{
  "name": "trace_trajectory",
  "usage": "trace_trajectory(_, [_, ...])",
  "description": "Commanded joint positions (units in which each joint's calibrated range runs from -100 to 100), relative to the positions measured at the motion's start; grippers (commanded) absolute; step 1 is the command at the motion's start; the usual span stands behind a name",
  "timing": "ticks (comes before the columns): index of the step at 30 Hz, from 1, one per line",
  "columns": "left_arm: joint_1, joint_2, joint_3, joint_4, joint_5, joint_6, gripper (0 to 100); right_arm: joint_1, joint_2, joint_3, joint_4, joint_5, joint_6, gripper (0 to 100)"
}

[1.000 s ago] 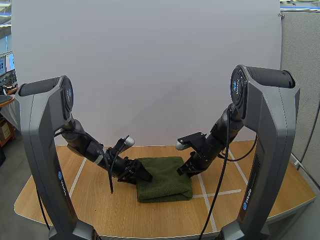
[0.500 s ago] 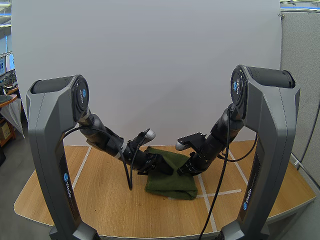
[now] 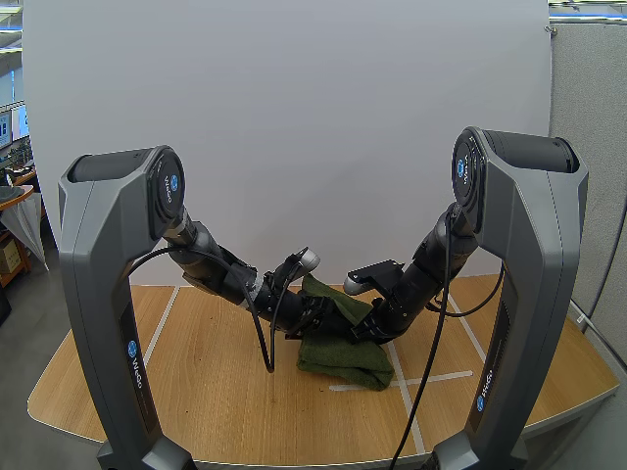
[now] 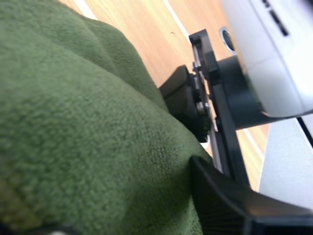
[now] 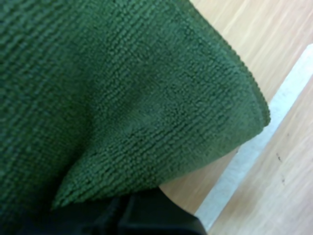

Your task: Fold the towel

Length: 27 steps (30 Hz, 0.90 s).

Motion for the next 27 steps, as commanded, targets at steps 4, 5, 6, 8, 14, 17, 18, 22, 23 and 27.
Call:
trace_trajectory(4, [-0.56, 0.04, -0.35, -4.61, -1.80, 0.41, 34, 0.05, 0.85, 0.47, -0.88, 2.86, -0.27, 0])
trace_trajectory(5, [-0.56, 0.04, -0.35, -4.86, -1.80, 0.88, 18, 0.05, 0.85, 0.47, -0.88, 2.86, -0.27, 0])
trace_trajectory(6, [-0.56, 0.04, -0.35, -4.86, -1.80, 1.25, 9, 0.05, 0.85, 0.47, -0.88, 2.86, -0.27, 0])
trace_trajectory(8, [-0.56, 0.04, -0.35, -4.63, -1.80, 1.49, 0, 0.05, 0.85, 0.47, -0.87, 3.22, -0.27, 0])
trace_trajectory(14, [0.95, -2.15, -1.23, 2.21, -0.48, 0.85, 0, 0.05, -2.82, 0.47, -0.87, 4.58, -0.27, 0])
trace_trajectory(17, [3.36, -5.54, -1.89, 5.39, 1.84, -0.63, 0, 0.05, -5.89, 0.47, -1.38, 4.77, 0.64, 0])
trace_trajectory(18, [4.33, -6.81, -2.30, 6.98, 3.23, -1.24, 0, 0.05, -6.93, 0.47, -1.74, 4.77, 1.12, 0])
trace_trajectory(22, [8.78, -11.23, -4.93, 13.96, 8.83, -3.64, 0, 0.05, -9.84, 0.47, -3.85, 5.16, 2.53, 0])
trace_trajectory(23, [10.13, -12.35, -5.84, 16.06, 8.83, -4.05, 0, 0.05, -10.12, 0.47, -4.35, 5.42, 2.66, 0])
trace_trajectory(27, [15.46, -16.08, -9.29, 23.07, 8.83, -4.40, 0, 0.05, -10.99, 0.60, -5.64, 8.34, 3.83, 0])
